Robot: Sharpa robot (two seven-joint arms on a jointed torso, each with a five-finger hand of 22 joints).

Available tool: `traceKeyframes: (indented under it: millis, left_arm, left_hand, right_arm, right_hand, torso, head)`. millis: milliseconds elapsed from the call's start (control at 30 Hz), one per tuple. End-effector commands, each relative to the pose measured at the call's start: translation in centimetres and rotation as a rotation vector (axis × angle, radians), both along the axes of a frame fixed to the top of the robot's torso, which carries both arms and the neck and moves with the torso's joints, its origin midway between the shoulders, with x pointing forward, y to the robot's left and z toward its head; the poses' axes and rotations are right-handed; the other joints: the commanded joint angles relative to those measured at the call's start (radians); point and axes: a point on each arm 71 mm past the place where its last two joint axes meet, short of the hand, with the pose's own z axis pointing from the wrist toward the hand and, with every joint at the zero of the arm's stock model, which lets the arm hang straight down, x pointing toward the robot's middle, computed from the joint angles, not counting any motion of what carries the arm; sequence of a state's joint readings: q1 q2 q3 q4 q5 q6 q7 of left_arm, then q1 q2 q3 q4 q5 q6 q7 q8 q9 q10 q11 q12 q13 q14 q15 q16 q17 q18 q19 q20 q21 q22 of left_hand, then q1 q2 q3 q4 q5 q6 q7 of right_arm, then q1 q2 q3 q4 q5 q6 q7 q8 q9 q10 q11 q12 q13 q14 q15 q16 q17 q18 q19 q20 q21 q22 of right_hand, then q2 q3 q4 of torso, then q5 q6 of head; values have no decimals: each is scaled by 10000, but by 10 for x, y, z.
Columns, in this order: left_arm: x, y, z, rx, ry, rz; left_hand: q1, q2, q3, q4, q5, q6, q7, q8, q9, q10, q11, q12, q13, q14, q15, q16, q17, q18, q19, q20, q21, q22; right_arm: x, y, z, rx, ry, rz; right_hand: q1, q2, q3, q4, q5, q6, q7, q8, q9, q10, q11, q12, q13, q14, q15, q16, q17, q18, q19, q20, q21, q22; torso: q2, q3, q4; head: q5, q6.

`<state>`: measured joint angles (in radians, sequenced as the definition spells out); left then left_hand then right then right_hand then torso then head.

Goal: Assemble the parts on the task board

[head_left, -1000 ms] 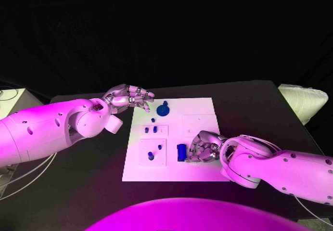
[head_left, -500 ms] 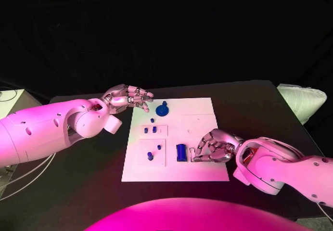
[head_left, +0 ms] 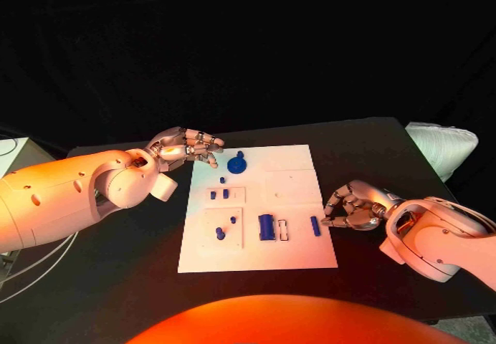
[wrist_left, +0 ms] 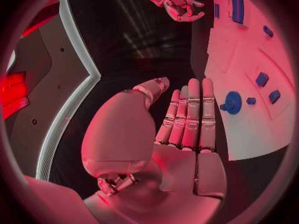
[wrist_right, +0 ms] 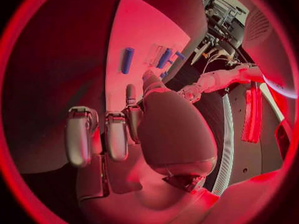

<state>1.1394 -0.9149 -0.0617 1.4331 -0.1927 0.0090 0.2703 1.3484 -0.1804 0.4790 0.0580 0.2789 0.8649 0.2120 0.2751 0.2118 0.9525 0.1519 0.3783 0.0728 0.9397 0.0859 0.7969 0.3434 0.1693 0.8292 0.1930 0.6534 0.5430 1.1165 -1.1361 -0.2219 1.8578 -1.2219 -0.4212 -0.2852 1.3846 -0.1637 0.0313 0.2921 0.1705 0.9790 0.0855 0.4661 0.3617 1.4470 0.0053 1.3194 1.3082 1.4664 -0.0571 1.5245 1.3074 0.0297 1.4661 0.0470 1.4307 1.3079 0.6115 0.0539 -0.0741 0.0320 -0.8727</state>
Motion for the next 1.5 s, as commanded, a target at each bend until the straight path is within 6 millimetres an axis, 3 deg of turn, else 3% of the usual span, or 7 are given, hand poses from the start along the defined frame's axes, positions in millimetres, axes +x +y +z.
traceKeyframes:
  millis: [33, 567, 767, 1067, 1267, 1400, 1500]
  left_arm:
    - [-1, -3, 0, -135, -33, -191]
    - [-1, -2, 0, -119, -1, -185]
    - [-1, -1, 0, -92, 24, -184]
    - [-2, -1, 0, -74, 32, -204]
    - [-2, 0, 0, -69, 31, -195]
    - [-2, 0, 0, -68, 28, -192]
    - [-2, 0, 0, -65, 26, -183]
  left_hand:
    - [-24, -10, 16, 52, 23, -55, 29, -34, -14, -62, 16, 64, 16, -36, 52, -3, 16, 121, 81, -16, -62, -15]
    - [6, -13, 21, 51, 25, -66, 33, -35, -17, -78, 21, 71, 16, -48, 55, -9, 27, 119, 101, -18, -91, -34]
    - [25, -5, 31, 46, 32, -66, 32, -34, -17, -80, 19, 73, 16, -51, 53, -11, 30, 120, 107, -20, -97, -37]
    - [50, -2, 42, 32, 39, -67, 29, -34, -17, -83, 17, 74, 16, -53, 50, -13, 31, 122, 111, -23, -99, -38]
    - [50, -2, 42, 32, 39, -67, 29, -34, -17, -83, 17, 74, 16, -53, 50, -13, 31, 122, 111, -23, -99, -38]
    - [50, -2, 42, 32, 39, -67, 29, -34, -17, -83, 17, 74, 16, -53, 50, -13, 31, 122, 111, -23, -99, -38]
    - [50, -2, 42, 32, 39, -67, 29, -34, -17, -83, 17, 74, 16, -53, 50, -13, 31, 122, 111, -23, -99, -38]
  right_arm:
    - [1, 0, 1, -1092, -716, 394]
    - [0, 16, -23, -2040, -300, 435]
    - [-3, 24, -33, -2096, -43, 531]
    - [-3, 32, -39, -2363, -11, 716]
    - [-3, 37, -43, -3138, -361, 1234]
    - [-4, 43, -46, -3609, -505, 1589]
    - [-4, 46, -47, -3788, -592, 1661]
  right_hand:
    - [-149, -61, -121, -7, -88, 119, 1, -50, -17, -45, 46, -99, 830, 806, 35, -71, 1637, 3, 466, 85, -69, 2228]
    - [-873, 43, -670, 25, -65, 224, -38, -45, -30, -176, 21, -408, 652, 757, 17, -200, 1447, 61, 355, 86, -368, 2150]
    - [-1314, 293, -971, 14, 985, 303, -97, -6, -19, -128, -33, -385, 685, 777, -29, -181, 1498, 52, 381, 46, -340, 2163]
    - [-249, 424, -814, -64, 1275, 317, -133, -51, -60, -126, -74, -412, 693, 783, -71, -180, 1515, 44, 404, 4, -308, 2177]
    - [1385, 285, 288, -154, 662, 498, -145, -217, -219, -161, -107, -473, 694, 795, -92, -153, 1580, 26, 442, -58, -221, 2204]
    - [2173, -238, 1892, -163, 1205, 772, -77, -370, -378, -184, -75, -509, 708, 808, -84, -119, 1654, 10, 464, -37, -156, 2224]
    - [1806, -763, 3358, -214, 1303, 896, -67, -365, -383, -144, -49, -495, 738, 814, -60, -106, 1689, 5, 472, -5, -123, 2231]
  torso:
    - [19, -14, 34]
    - [20, -27, 36]
    - [21, -22, 29]
    - [16, -31, 41]
    - [13, -32, 29]
    - [15, -25, 32]
    - [11, -29, 40]
  head:
    - [-63, 1]
    - [12, 1]
    - [44, 1]
    - [53, 1]
    - [62, 1]
    - [77, 1]
    - [64, 1]
